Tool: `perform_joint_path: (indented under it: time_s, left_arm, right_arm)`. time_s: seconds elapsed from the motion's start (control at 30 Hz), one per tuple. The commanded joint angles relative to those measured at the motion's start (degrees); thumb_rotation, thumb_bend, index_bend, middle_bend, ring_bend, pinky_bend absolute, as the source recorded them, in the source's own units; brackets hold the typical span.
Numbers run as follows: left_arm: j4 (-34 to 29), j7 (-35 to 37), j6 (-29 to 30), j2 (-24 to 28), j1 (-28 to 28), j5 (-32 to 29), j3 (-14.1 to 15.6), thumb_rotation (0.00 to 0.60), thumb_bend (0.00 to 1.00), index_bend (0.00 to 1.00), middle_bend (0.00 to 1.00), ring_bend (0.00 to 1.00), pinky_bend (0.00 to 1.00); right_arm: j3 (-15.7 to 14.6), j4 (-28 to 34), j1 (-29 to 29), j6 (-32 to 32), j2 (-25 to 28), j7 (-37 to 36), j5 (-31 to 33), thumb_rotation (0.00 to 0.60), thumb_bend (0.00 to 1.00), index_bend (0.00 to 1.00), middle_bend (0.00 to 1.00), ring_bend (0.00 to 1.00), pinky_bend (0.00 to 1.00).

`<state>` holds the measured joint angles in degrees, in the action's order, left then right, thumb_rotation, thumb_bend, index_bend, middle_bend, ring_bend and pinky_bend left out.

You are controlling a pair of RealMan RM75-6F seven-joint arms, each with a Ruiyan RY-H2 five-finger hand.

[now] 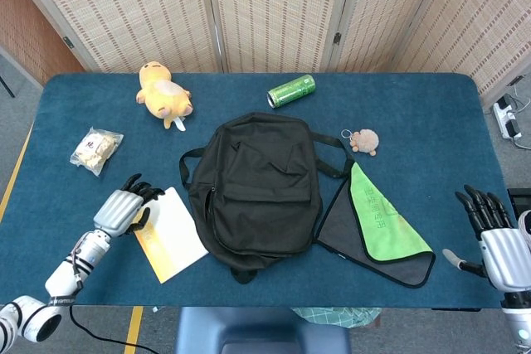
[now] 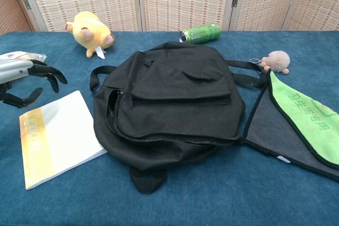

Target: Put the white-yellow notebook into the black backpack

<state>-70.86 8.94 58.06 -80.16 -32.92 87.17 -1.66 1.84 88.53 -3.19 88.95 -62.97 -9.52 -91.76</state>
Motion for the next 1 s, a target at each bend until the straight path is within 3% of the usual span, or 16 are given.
perform_joint_path:
  time_s: [0.03,0.3,0.53,0.87,1.0]
  left_arm:
    - [0.63,-0.14,-2.75,-1.97,-2.30,-0.67,-1.04,0.600,0.74,0.25,0.35,0.19,0.07]
    - [2.63,-0.67,-8.28,-4.41,-5.22,-2.99,-1.32,0.600,0.75,0.23,0.35,0.18,0.07]
    - [0.66,-4.00,-10.36,-1.90,-4.38,-5.71,-0.06,0.600,0.75,0.23,0.38,0.19,0.06]
    - [-3.43,-5.95,-7.58,2.38,-0.95,-6.24,2.30,0.600,0.74,0.24,0.39,0.19,0.05]
    - [-3.93,-5.26,-1.85,3.52,1.67,-4.17,2.85,0.600,0.69,0.24,0.39,0.20,0.05]
  right_arm:
    - [-0.03,-0.36,0.17,0.10,-0.03,-0.40,0.19,0.600,0.16,0.01,0.05,0.03,0.00]
    - [0.05,-1.16,0.34,0.21,-0.16,-1.18,0.47,0.600,0.17,0.01,0.05,0.03,0.00]
    - [0.07,-1.29,0.29,0.28,-0.31,-1.12,0.26,0.600,0.16,0.01,0.05,0.03,0.00]
    - [0.08,-0.88,0.10,0.39,-0.38,-0.68,-0.27,0.600,0.16,0.01,0.05,0.03,0.00]
    - [0.08,-0.42,0.32,0.95,-0.09,-0.47,-0.48,0.600,0.17,0.01,0.05,0.03,0.00]
